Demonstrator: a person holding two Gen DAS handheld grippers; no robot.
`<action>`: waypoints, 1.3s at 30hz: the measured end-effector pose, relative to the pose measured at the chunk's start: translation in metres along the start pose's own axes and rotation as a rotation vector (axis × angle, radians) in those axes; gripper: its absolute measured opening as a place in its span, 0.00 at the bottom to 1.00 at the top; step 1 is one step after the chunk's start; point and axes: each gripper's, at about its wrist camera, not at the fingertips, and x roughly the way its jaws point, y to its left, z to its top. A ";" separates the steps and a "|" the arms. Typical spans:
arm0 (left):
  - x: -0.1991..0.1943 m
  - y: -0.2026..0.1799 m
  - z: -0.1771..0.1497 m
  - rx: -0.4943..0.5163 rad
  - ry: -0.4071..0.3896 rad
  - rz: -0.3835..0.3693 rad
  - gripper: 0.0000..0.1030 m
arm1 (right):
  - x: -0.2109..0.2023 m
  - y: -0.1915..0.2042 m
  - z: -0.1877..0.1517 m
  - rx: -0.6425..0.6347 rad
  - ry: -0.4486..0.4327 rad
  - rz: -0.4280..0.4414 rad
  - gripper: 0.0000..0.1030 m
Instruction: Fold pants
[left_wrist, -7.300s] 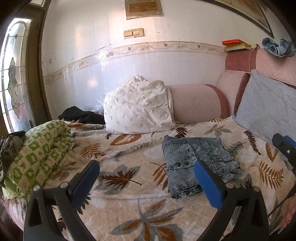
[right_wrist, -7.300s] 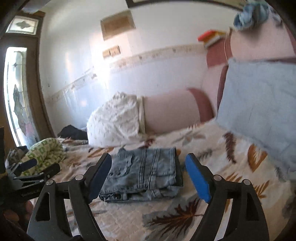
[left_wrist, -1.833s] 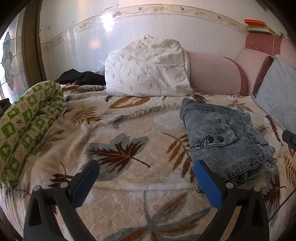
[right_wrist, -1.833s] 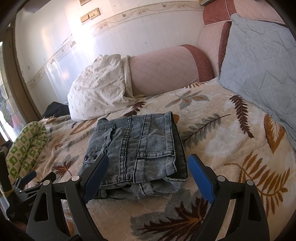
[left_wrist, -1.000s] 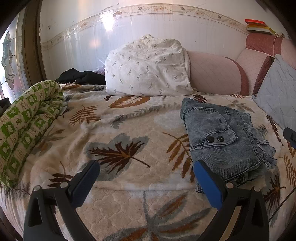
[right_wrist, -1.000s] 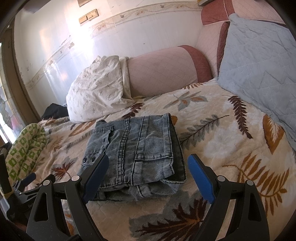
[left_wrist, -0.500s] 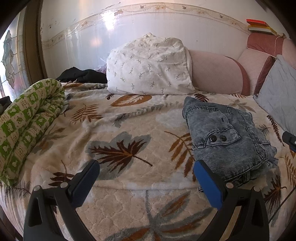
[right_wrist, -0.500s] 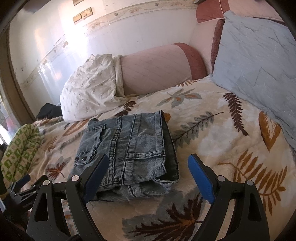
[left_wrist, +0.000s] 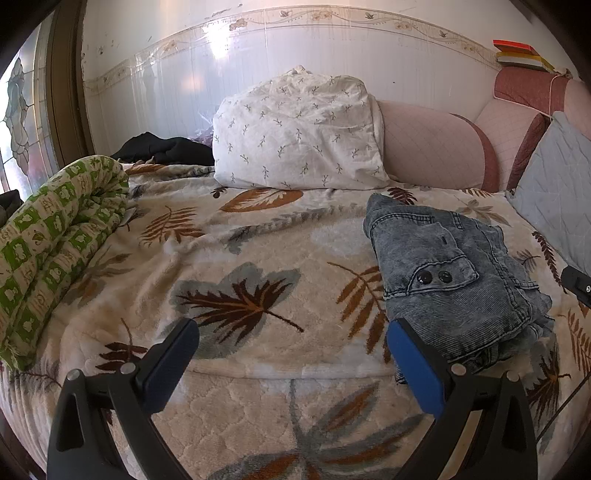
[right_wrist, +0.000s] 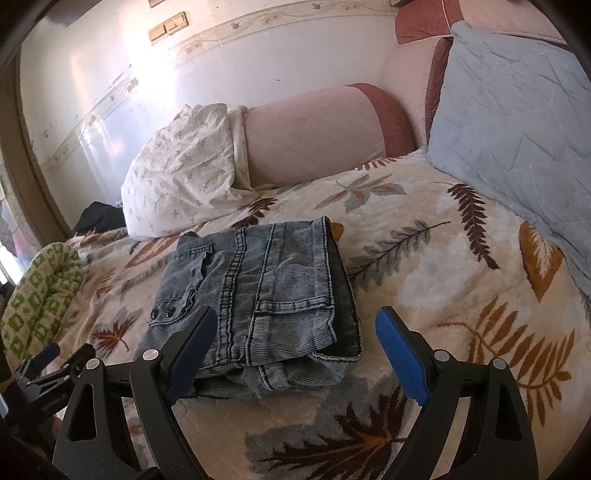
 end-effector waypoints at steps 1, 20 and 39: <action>0.000 -0.001 0.000 0.001 0.001 -0.002 1.00 | 0.000 0.000 0.000 -0.001 0.000 0.000 0.85; 0.056 -0.023 0.044 -0.018 0.005 0.001 1.00 | 0.035 -0.018 0.038 0.076 -0.046 -0.031 0.85; 0.071 -0.030 0.044 0.010 0.082 -0.198 1.00 | 0.088 -0.057 0.053 0.181 0.156 0.072 0.85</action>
